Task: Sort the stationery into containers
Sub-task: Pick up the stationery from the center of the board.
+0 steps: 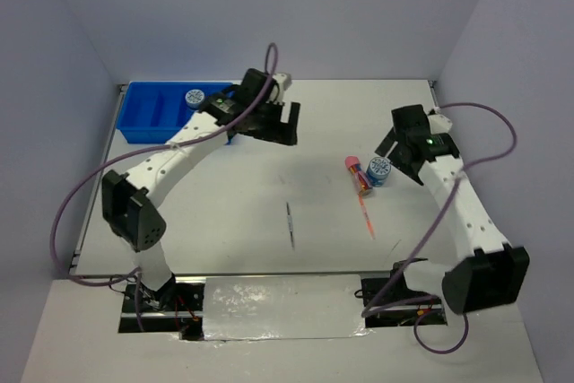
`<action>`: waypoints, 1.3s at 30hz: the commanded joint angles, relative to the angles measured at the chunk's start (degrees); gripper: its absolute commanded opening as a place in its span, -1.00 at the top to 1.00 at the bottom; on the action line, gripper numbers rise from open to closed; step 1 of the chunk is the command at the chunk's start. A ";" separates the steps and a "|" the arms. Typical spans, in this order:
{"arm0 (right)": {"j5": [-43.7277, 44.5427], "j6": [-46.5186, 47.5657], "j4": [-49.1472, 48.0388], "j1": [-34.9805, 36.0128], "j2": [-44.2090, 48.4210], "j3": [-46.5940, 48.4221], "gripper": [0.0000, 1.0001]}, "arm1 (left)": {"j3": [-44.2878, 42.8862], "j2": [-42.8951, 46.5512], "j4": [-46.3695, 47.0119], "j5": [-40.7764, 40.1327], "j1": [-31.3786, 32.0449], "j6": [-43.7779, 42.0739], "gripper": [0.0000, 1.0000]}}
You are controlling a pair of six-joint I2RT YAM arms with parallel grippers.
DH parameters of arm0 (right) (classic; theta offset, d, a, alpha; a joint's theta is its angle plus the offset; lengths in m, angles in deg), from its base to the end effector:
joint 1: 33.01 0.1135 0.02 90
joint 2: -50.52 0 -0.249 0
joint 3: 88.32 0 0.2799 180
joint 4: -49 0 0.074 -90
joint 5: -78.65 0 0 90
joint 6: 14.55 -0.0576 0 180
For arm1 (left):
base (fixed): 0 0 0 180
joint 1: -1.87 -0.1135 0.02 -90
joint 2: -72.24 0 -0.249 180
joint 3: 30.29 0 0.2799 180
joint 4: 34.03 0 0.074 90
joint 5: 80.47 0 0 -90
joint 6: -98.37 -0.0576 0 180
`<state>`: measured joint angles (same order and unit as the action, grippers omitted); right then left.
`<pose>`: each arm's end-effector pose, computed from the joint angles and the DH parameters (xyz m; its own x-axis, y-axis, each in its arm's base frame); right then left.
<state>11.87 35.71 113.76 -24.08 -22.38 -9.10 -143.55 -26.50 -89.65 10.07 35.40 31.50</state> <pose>0.2914 0.0228 0.2741 -0.6082 0.4992 -0.6172 0.5852 0.8073 0.0763 0.3564 -0.2368 0.3433 -0.7232 0.0080 -0.6906 0.2981 0.9056 -0.3017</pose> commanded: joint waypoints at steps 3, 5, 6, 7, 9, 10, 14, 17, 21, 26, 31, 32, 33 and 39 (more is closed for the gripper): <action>10.08 -16.32 12.03 -1.02 17.66 -2.16 -0.99 | -12.03 -13.21 7.82 5.35 8.20 -0.36 -0.99; 8.69 -14.67 11.60 -1.02 22.78 -2.25 -0.99 | -20.12 -18.13 8.44 5.96 11.44 -1.86 -0.99; 6.85 -14.40 11.69 -1.02 27.33 -2.08 -0.99 | -22.58 -22.85 8.79 6.58 12.16 -3.00 -0.99; 5.27 -11.00 10.73 -0.93 29.64 -1.99 -0.99 | -27.48 -25.16 9.40 7.63 12.86 -3.44 -0.99; 2.71 -9.91 10.89 -1.19 33.86 -0.68 -0.99 | -30.85 -30.71 10.81 9.83 14.27 -4.41 -0.99; 1.66 -9.04 11.95 -1.11 34.49 0.46 -0.99 | -32.17 -32.12 13.34 10.88 15.32 -4.85 -0.99; -6.94 -4.91 12.41 -1.02 37.38 3.02 -0.99 | -32.62 -36.78 18.97 7.47 18.05 -7.57 -0.99; -13.63 -2.62 12.04 -1.11 39.14 3.02 -0.99 | -31.40 -38.27 24.93 3.87 19.63 -8.80 -0.99; -16.98 -0.51 12.57 -1.11 41.00 2.76 -0.99 | -32.62 -41.35 29.00 0.79 20.69 -10.21 -0.99; -19.44 -0.59 13.63 -1.19 42.67 3.55 -0.99 | -33.77 -46.10 31.64 0.25 21.48 -10.04 -0.99; -21.73 0.46 13.98 -1.19 42.85 5.13 -0.99 | -33.24 -48.74 34.27 -0.18 21.92 -10.13 -0.99; -22.16 0.81 13.80 -1.11 42.93 4.87 -0.99 | -33.15 -49.09 34.80 -0.01 22.01 -10.04 -0.99; -22.43 1.07 13.80 -1.11 42.93 4.00 -0.99 | -33.07 -49.27 35.68 -0.27 21.92 -10.04 -0.99; -24.18 1.60 13.63 -1.11 43.99 2.06 -0.99 | -33.24 -51.03 36.30 -0.18 21.92 -9.51 -0.99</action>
<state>-10.29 35.80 127.95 -25.02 20.70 -6.34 -175.44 -76.67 -57.24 10.55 57.11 23.13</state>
